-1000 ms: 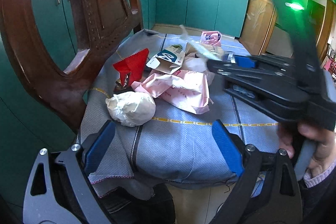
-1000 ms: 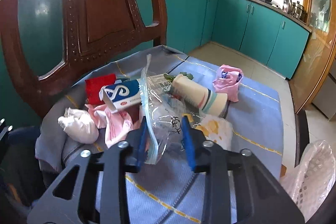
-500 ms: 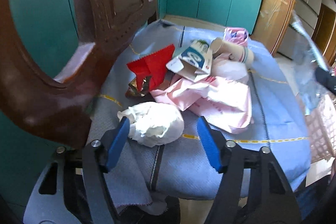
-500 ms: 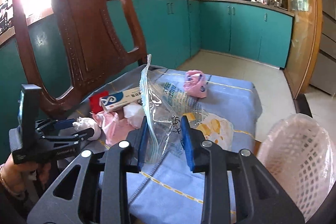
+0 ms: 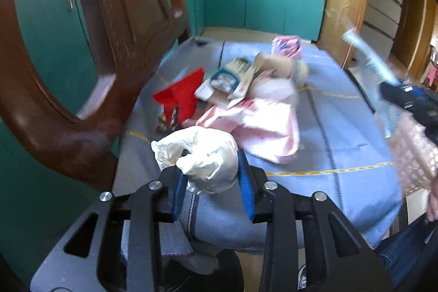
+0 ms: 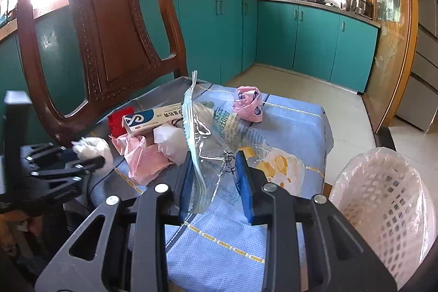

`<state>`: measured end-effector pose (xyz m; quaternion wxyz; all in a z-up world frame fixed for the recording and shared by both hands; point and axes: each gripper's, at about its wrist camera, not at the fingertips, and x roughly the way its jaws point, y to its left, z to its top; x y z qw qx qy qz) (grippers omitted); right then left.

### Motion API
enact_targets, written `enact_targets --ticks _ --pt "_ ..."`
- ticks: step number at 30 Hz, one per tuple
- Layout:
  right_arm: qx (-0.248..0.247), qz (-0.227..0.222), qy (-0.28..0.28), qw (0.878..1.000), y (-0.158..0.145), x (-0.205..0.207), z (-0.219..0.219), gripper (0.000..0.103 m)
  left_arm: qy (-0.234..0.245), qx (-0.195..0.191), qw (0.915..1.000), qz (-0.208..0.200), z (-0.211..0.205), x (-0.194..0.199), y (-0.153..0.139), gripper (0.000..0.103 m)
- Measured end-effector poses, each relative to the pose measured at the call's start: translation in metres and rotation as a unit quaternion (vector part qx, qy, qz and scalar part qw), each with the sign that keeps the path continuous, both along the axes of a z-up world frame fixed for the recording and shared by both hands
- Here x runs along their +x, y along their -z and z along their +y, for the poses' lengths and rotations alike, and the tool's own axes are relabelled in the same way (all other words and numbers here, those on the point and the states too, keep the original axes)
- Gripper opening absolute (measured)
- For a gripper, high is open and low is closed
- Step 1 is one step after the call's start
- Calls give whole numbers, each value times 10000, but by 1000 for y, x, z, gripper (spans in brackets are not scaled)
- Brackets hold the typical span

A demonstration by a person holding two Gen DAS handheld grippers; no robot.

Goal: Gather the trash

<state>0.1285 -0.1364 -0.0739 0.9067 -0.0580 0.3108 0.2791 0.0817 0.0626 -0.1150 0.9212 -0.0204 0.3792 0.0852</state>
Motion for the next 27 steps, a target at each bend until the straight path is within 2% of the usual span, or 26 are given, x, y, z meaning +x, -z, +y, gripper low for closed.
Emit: enact_targets --ticks 8,27 --pt "-130 -65 118 9998 2 -1 0 31 262 31 9987 -438 -18 -24 -32 35" --pt "-228 -174 190 9994 3 -6 -4 31 450 54 9979 -459 -35 -30 -38 35"
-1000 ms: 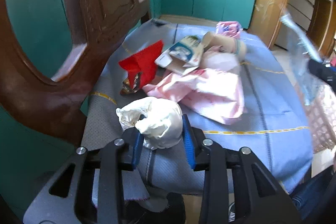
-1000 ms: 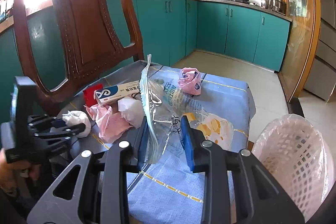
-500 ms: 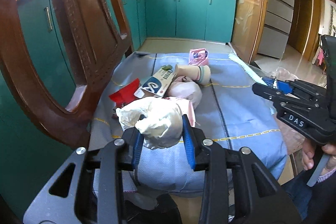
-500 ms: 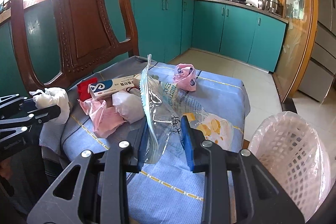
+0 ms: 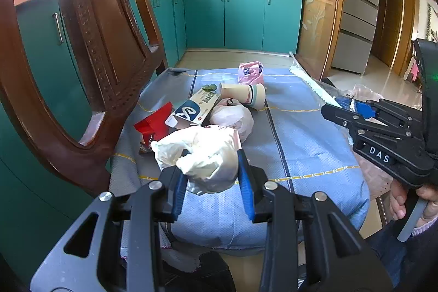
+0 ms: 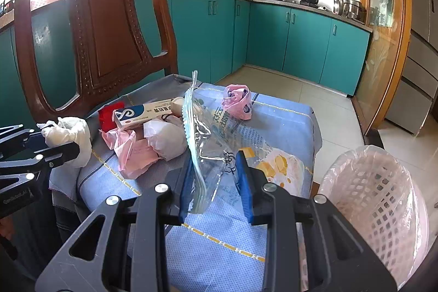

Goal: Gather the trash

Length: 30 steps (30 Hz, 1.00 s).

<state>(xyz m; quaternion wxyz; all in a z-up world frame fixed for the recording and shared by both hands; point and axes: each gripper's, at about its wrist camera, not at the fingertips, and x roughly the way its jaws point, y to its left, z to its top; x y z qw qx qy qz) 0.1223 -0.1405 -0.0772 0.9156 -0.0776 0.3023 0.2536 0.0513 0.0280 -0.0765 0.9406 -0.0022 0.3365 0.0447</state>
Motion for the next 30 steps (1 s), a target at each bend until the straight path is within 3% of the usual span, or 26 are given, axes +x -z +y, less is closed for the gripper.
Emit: enact_targets --ticks 30 --pt "-184 -95 -30 9998 4 -4 8 31 -48 107 9998 -152 1 -6 -9 35"
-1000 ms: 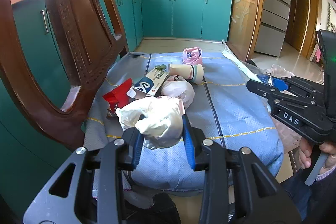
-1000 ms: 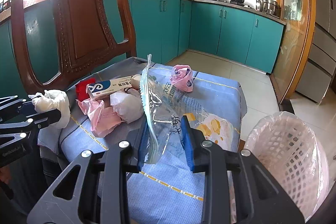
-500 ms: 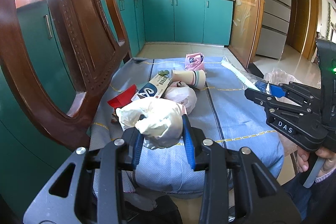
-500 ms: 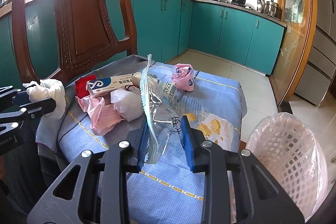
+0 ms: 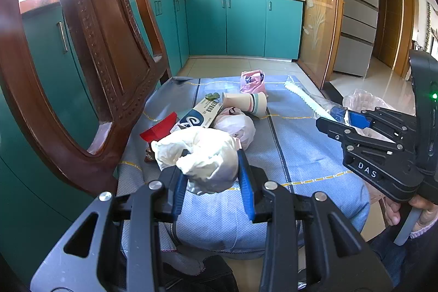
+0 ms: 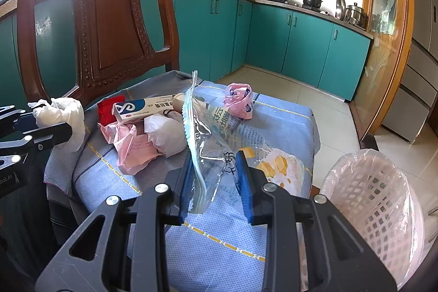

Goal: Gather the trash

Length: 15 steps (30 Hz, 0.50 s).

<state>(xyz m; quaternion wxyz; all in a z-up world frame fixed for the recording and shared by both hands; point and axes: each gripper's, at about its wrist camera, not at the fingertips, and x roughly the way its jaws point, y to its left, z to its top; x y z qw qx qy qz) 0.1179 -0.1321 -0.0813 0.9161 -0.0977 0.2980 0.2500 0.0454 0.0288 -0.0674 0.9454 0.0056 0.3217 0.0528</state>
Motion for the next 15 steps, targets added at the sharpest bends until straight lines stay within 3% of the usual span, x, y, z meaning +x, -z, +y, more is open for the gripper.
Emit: enact_targets --ticks 15 --pt "-43 -30 -15 10000 1 -1 1 31 2 10 10000 4 0 1 0 35"
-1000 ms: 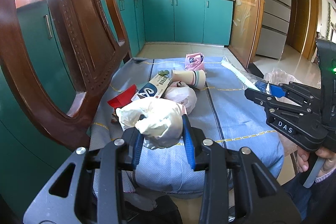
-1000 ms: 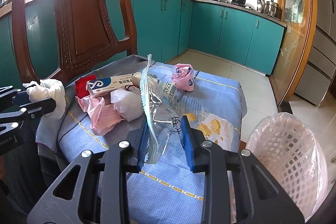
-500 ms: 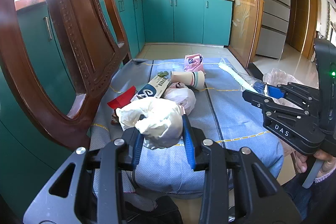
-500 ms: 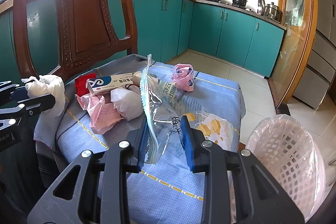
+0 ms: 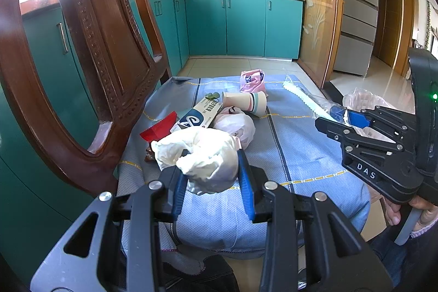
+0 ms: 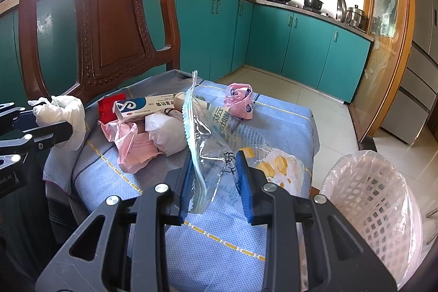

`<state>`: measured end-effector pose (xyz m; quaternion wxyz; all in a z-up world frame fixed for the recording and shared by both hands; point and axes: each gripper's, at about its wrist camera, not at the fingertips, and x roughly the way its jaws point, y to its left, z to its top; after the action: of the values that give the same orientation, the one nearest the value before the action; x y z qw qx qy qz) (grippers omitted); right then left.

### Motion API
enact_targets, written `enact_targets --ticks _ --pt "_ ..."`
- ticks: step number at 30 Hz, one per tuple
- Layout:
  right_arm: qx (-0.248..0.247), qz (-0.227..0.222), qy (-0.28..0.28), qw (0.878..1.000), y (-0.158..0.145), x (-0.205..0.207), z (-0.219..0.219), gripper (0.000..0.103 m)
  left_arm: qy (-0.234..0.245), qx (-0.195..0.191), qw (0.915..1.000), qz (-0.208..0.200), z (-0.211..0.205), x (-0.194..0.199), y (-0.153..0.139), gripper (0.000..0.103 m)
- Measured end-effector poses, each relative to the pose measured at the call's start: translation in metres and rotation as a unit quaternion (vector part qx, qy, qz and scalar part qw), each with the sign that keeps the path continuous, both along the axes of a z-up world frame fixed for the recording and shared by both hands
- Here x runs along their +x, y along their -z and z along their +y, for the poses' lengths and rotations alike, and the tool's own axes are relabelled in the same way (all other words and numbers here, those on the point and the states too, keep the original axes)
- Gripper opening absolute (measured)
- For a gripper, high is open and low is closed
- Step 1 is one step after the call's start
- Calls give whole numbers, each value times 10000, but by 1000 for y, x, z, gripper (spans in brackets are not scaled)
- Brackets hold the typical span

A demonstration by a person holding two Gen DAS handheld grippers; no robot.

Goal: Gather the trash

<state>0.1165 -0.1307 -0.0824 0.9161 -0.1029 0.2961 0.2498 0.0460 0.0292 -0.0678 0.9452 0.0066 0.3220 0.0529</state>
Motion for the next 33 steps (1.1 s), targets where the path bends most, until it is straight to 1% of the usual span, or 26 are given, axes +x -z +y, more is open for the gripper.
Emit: enact_targets --ticks 3,9,14,18,22,25,27,28,29,31,33 --pt "-3 -29 -10 10000 -1 -2 0 31 12 3 10000 -22 0 -1 -1 35" --pt "146 -114 44 9998 -7 -4 -9 31 75 -4 9999 -111 -1 -4 -6 35" --pt "321 -298 217 9988 -18 -5 -24 31 144 -7 9998 -151 -6 -4 -10 35" --pt "566 -513 550 9956 -30 -6 -54 31 239 -23 9996 -174 -11 -2 -11 35" --pt "880 -573 1141 9879 -39 -3 -108 31 426 -94 9988 -208 -21 3 -14 35" --pt "1070 -417 1614 9802 -37 -1 -153 31 713 -241 9968 -275 -35 12 -19 35" --pt "1200 -183 1996 9723 -30 1 -187 31 905 -337 9949 -301 -50 15 -21 35" --pt "1235 -72 2114 9696 -26 2 -196 31 1017 -378 9936 -305 -57 18 -21 35" --pt "1271 136 2234 9663 -20 4 -209 31 1185 -424 9916 -306 -68 23 -21 35" --pt "1206 427 2409 9621 -10 7 -221 31 1492 -478 9872 -286 -89 30 -19 35" --pt "958 731 2554 9593 2 10 -227 31 1719 -525 9834 -242 -107 35 -17 35"
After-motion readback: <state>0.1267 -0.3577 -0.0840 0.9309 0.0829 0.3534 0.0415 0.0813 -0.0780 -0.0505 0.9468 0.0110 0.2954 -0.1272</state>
